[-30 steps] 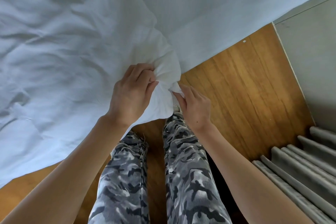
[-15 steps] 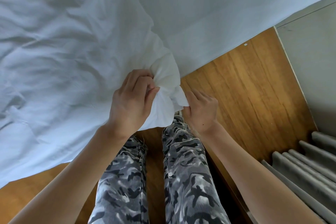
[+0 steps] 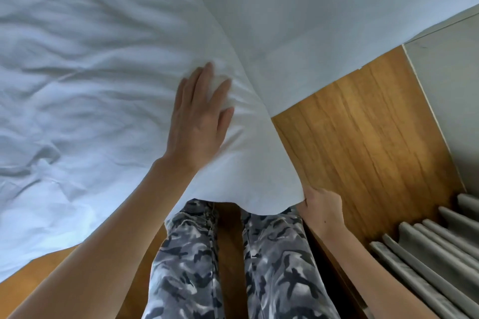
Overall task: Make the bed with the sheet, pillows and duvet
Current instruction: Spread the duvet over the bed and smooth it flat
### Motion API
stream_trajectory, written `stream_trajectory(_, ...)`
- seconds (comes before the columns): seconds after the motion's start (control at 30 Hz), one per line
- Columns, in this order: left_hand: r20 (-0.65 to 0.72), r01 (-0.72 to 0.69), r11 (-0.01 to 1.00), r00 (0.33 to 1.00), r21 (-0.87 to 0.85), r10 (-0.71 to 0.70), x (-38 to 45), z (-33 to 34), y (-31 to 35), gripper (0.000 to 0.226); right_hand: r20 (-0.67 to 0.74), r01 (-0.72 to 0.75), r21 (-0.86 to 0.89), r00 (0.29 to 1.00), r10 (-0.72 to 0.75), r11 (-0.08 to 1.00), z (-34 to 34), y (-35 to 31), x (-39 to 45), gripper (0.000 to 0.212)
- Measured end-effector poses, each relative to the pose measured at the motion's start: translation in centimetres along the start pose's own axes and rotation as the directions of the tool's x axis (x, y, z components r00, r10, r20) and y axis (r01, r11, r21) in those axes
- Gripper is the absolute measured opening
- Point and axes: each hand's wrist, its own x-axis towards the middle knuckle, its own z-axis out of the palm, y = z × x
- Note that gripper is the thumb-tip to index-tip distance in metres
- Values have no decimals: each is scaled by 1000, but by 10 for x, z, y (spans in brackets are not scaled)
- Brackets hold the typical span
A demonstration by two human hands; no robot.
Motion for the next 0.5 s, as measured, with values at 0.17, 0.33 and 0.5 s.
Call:
stream_trajectory(0.17,-60,24,1000,998,-8,-24,-17,9,-4,43,-240,67,12,969,-63,998,-12,-3,7,55)
stream_trajectory(0.33,-114,66,993,991,-94,-77,-54,13,1,40,-489,467,-53,759,-431,883,-28,-38,27,45)
stream_trajectory(0.5,-167,39,987,984,-157,-65,-88,10,-5,34,-315,659,-35,706,-634,752,-42,-53,26,39)
